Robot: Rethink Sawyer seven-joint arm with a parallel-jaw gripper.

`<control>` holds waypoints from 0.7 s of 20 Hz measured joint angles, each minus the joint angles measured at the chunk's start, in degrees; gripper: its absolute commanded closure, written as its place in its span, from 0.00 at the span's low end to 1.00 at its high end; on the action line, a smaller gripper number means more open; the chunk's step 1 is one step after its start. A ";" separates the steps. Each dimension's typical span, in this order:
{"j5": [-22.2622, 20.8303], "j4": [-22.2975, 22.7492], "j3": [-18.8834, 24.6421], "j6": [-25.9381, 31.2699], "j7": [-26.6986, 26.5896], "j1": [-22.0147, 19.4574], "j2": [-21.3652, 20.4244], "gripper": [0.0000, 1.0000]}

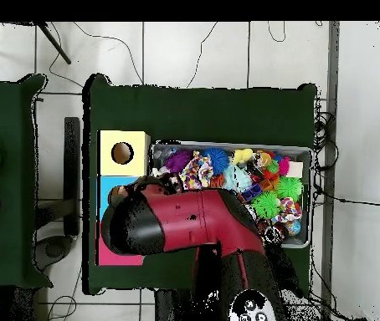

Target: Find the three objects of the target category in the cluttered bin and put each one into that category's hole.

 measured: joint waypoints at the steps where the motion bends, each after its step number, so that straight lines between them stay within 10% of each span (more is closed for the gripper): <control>1: -0.32 -0.61 0.40 0.01 0.00 -0.22 0.57 0.00; 14: -3.64 -7.27 6.64 0.01 0.00 -7.23 7.97 0.00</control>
